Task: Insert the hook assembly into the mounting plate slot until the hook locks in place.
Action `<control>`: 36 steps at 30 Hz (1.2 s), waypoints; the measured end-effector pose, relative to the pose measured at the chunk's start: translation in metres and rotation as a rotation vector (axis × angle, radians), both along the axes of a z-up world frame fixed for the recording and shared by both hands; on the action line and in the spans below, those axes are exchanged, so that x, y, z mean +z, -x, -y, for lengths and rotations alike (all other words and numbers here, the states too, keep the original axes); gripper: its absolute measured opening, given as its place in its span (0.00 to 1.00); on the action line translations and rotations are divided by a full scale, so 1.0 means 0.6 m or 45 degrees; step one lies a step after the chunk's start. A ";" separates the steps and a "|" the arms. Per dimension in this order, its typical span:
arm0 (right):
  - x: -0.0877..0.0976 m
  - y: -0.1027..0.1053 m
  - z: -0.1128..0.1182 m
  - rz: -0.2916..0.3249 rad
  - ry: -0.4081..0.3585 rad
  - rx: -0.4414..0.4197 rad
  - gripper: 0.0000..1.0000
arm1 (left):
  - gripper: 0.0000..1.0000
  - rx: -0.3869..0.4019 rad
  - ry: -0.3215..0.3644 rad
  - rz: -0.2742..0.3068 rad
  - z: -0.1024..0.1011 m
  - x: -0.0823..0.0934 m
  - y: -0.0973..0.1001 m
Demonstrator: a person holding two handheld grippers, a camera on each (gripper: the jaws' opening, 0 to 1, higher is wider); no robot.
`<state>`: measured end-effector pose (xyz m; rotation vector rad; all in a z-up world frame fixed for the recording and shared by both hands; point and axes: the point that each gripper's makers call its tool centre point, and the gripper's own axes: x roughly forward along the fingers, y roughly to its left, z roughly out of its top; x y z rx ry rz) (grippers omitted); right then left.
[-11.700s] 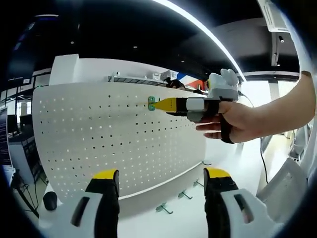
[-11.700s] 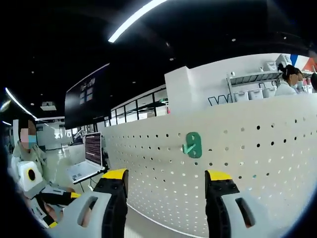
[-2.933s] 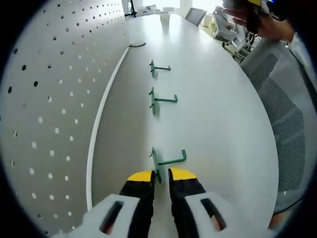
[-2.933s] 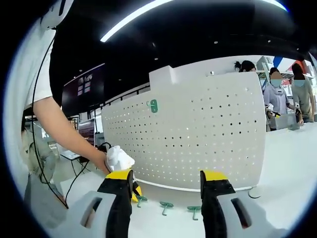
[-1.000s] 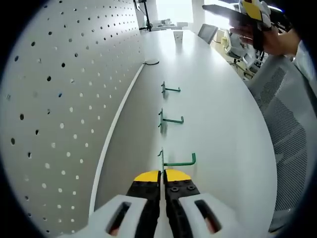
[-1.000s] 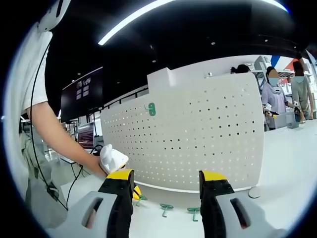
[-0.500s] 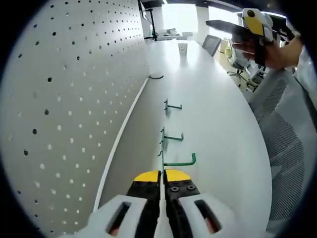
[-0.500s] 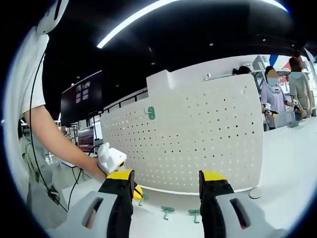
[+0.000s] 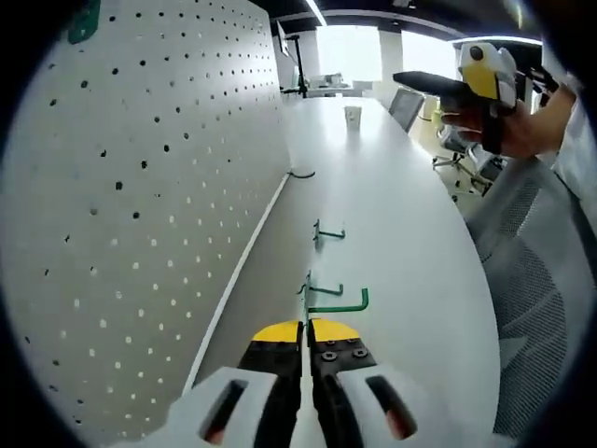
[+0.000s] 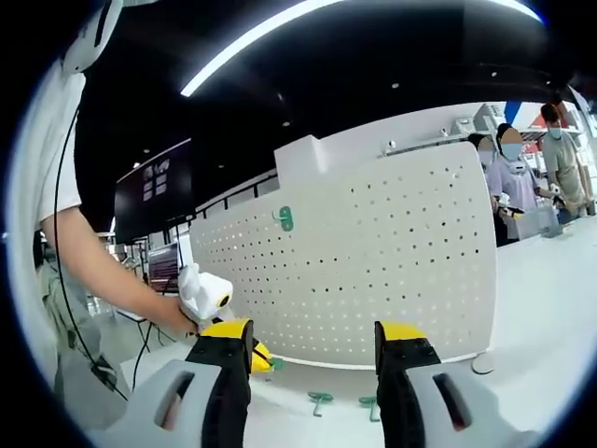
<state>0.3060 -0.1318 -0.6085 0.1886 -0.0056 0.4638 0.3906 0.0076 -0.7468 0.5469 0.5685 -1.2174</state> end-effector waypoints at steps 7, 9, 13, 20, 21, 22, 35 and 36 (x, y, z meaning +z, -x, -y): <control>0.009 0.004 -0.005 0.009 -0.012 0.013 0.51 | 0.01 0.004 0.060 0.032 0.012 0.026 0.015; 0.011 0.005 -0.007 0.011 -0.014 0.017 0.51 | 0.01 0.005 0.074 0.037 0.014 0.030 0.017; 0.018 0.006 -0.010 0.019 -0.017 0.022 0.51 | 0.01 0.027 0.123 0.041 0.021 0.046 0.019; 0.028 0.010 -0.014 0.033 -0.032 0.026 0.51 | 0.01 0.043 0.221 0.088 0.035 0.086 0.023; 0.028 0.011 -0.015 0.033 -0.033 0.027 0.51 | 0.01 0.048 0.237 0.098 0.036 0.092 0.023; 0.029 0.012 -0.017 0.034 -0.035 0.030 0.51 | 0.01 0.052 0.250 0.102 0.037 0.096 0.023; 0.042 0.015 -0.020 0.049 -0.041 0.031 0.50 | 0.01 0.104 0.422 0.123 0.050 0.150 0.033; 0.042 0.015 -0.021 0.050 -0.040 0.032 0.50 | 0.01 0.096 0.430 0.135 0.052 0.155 0.034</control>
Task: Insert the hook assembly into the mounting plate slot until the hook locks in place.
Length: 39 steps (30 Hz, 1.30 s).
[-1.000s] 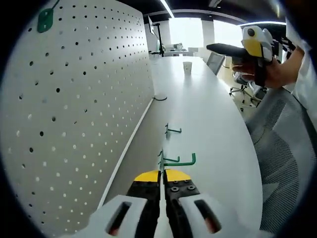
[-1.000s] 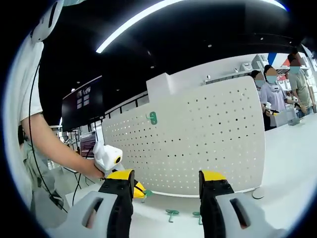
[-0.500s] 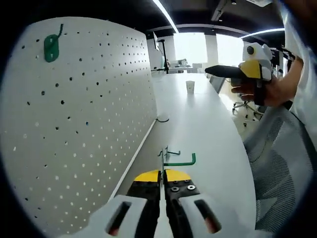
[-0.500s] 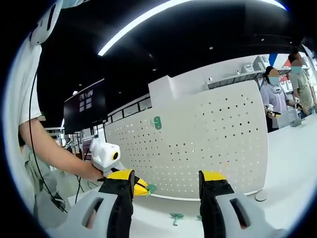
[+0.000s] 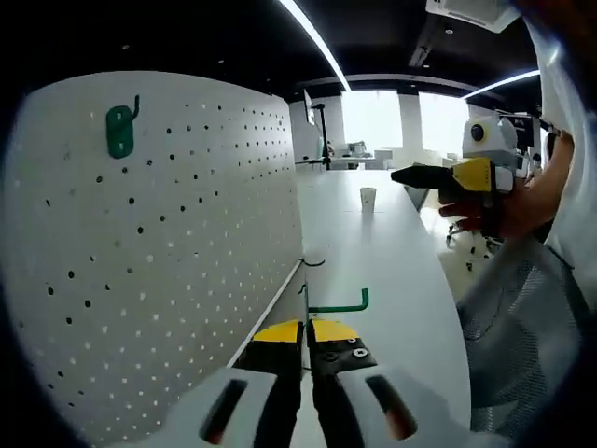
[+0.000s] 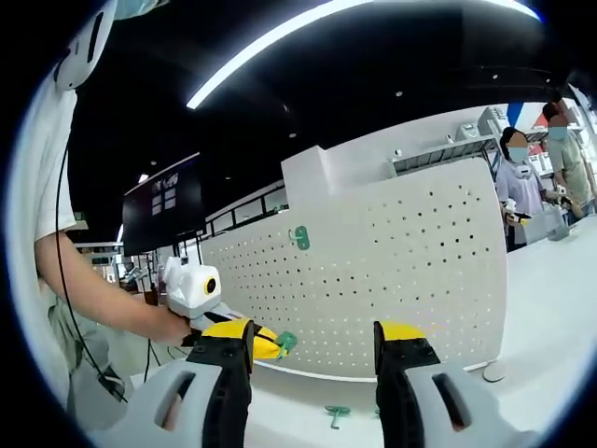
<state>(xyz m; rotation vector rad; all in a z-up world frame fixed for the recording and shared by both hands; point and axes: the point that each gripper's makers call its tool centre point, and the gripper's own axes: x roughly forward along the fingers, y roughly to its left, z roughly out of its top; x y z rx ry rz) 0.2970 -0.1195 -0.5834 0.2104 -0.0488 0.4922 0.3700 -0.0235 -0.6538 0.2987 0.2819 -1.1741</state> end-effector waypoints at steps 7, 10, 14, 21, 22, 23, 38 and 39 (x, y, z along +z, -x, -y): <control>0.005 0.003 -0.005 0.006 0.001 0.007 0.50 | 0.01 0.002 0.080 0.017 0.009 0.028 0.008; 0.009 0.003 -0.007 0.012 0.000 0.010 0.49 | 0.01 -0.002 0.107 0.023 0.015 0.040 0.013; 0.014 0.004 -0.010 0.018 -0.002 0.011 0.49 | 0.01 0.004 0.168 0.033 0.021 0.061 0.016; 0.022 0.004 -0.011 0.030 -0.008 0.016 0.47 | 0.01 0.024 0.252 0.044 0.031 0.091 0.023; 0.023 0.004 -0.010 0.031 -0.008 0.015 0.47 | 0.01 0.027 0.279 0.038 0.033 0.098 0.025; 0.023 0.004 -0.009 0.032 -0.010 0.014 0.47 | 0.01 0.031 0.289 0.045 0.033 0.103 0.025; 0.031 0.003 -0.009 0.036 -0.012 0.014 0.44 | 0.02 0.016 0.427 0.108 0.044 0.155 0.040; 0.031 0.003 -0.009 0.036 -0.012 0.014 0.44 | 0.02 0.015 0.432 0.113 0.044 0.157 0.041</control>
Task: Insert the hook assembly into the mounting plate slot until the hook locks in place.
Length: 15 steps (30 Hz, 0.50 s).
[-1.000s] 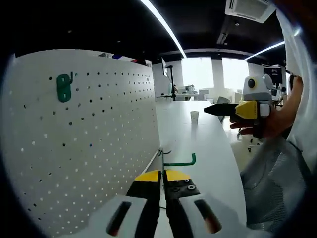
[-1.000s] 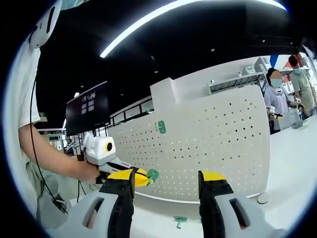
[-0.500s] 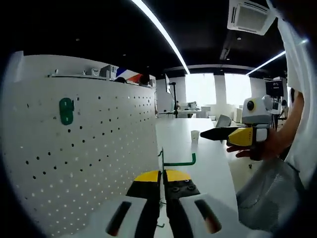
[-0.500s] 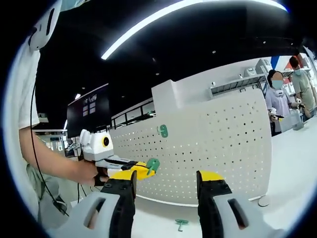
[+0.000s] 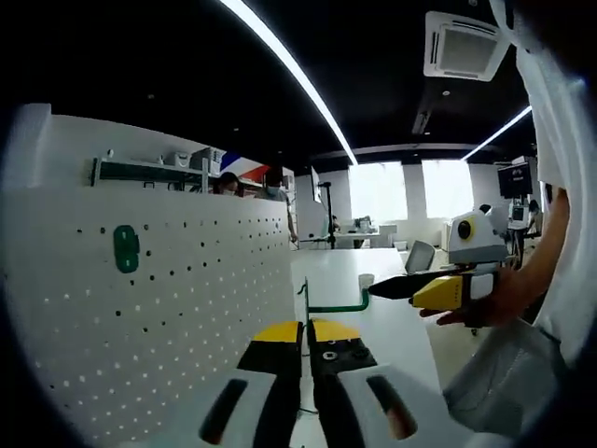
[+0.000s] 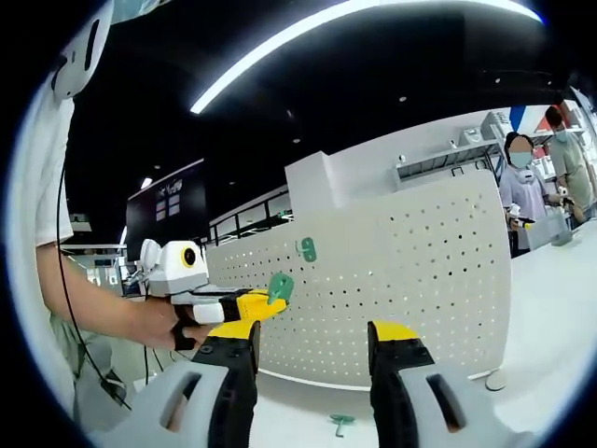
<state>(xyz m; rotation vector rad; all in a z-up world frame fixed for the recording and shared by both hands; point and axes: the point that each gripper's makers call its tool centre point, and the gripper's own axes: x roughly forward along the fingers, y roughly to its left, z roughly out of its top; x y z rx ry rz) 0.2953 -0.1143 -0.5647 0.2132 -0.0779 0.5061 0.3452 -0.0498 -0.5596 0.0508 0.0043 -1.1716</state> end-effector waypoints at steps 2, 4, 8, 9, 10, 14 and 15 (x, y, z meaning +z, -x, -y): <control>0.001 0.000 -0.001 0.001 0.001 0.000 0.44 | 0.02 0.002 0.010 -0.008 0.001 0.001 0.000; 0.003 -0.001 -0.002 0.005 0.002 0.003 0.44 | 0.02 0.005 0.013 -0.006 0.000 0.001 -0.001; 0.003 -0.001 -0.003 0.006 0.006 0.001 0.44 | 0.02 0.009 0.018 -0.011 0.000 0.001 -0.002; 0.003 -0.001 -0.004 0.006 0.008 0.001 0.44 | 0.02 0.009 0.018 -0.012 0.001 0.001 -0.002; 0.003 -0.001 -0.004 0.007 0.009 0.001 0.44 | 0.02 0.010 0.018 -0.013 0.001 0.001 -0.002; 0.005 0.000 -0.006 0.006 -0.014 0.013 0.44 | 0.02 0.014 0.019 -0.015 0.001 0.002 -0.002; 0.007 0.001 -0.004 0.003 -0.048 0.017 0.44 | 0.02 0.016 0.019 -0.015 0.001 0.001 -0.002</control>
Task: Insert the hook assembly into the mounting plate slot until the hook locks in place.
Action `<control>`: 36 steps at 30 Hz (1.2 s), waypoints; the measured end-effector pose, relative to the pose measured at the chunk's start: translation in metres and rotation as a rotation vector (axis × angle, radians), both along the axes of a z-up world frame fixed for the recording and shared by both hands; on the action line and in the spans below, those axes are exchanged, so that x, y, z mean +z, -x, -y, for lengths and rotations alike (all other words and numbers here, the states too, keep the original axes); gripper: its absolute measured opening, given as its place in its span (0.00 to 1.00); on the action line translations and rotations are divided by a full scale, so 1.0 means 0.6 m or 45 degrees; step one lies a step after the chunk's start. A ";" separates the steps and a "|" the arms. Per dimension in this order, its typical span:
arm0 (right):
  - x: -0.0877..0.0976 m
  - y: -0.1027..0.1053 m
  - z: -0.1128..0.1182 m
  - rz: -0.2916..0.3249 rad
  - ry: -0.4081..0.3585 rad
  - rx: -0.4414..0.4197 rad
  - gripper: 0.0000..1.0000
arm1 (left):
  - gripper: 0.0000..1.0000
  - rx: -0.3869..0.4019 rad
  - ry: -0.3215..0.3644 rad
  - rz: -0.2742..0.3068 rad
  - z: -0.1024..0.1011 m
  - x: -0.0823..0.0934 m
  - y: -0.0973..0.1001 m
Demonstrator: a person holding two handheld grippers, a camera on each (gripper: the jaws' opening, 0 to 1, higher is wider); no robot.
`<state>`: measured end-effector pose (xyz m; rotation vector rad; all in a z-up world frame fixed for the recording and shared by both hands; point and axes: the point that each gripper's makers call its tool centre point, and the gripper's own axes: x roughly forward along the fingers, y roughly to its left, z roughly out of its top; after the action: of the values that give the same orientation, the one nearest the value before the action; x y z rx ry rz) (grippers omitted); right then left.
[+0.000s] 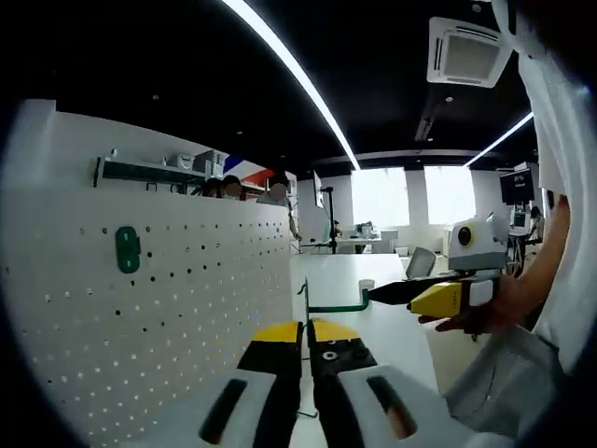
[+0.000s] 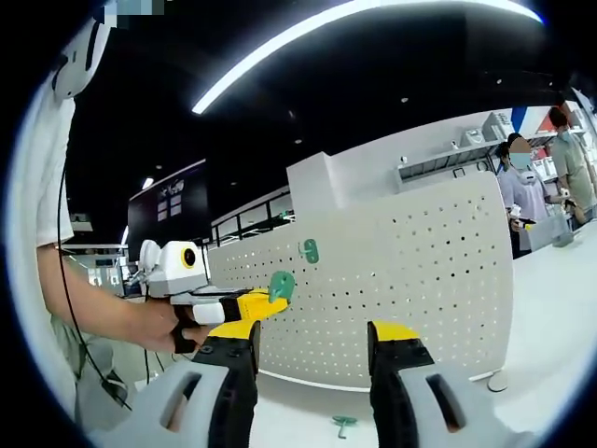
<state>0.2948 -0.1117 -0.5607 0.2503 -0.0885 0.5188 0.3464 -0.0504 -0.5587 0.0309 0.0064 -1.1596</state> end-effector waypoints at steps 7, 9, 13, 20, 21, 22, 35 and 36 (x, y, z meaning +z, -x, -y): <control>-0.004 -0.001 -0.004 -0.099 -0.222 0.074 0.39 | 0.02 0.007 -0.003 -0.002 0.000 -0.002 -0.001; -0.002 -0.003 -0.002 -0.106 -0.257 0.072 0.38 | 0.02 0.007 -0.006 -0.004 -0.001 -0.004 0.000; 0.003 -0.004 -0.008 -0.098 -0.247 0.077 0.37 | 0.02 0.012 -0.007 -0.005 0.000 -0.005 -0.001; 0.012 -0.014 -0.026 -0.093 -0.224 0.109 0.31 | 0.02 0.021 -0.001 -0.013 0.001 -0.004 0.001; 0.015 -0.014 -0.029 -0.088 -0.230 0.116 0.30 | 0.02 0.026 -0.002 -0.008 0.001 -0.002 0.001; 0.016 -0.015 -0.032 -0.086 -0.227 0.119 0.29 | 0.02 0.025 -0.001 -0.009 0.001 -0.002 0.001; 0.026 -0.026 -0.052 -0.075 -0.227 0.149 0.19 | 0.02 0.041 0.020 -0.030 0.013 0.001 0.007; 0.027 -0.028 -0.054 -0.076 -0.228 0.151 0.19 | 0.02 0.040 0.021 -0.028 0.014 0.001 0.008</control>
<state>0.3117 -0.0795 -0.5447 0.4477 -0.0627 0.6215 0.3416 -0.0589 -0.5582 0.0031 0.0168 -1.1284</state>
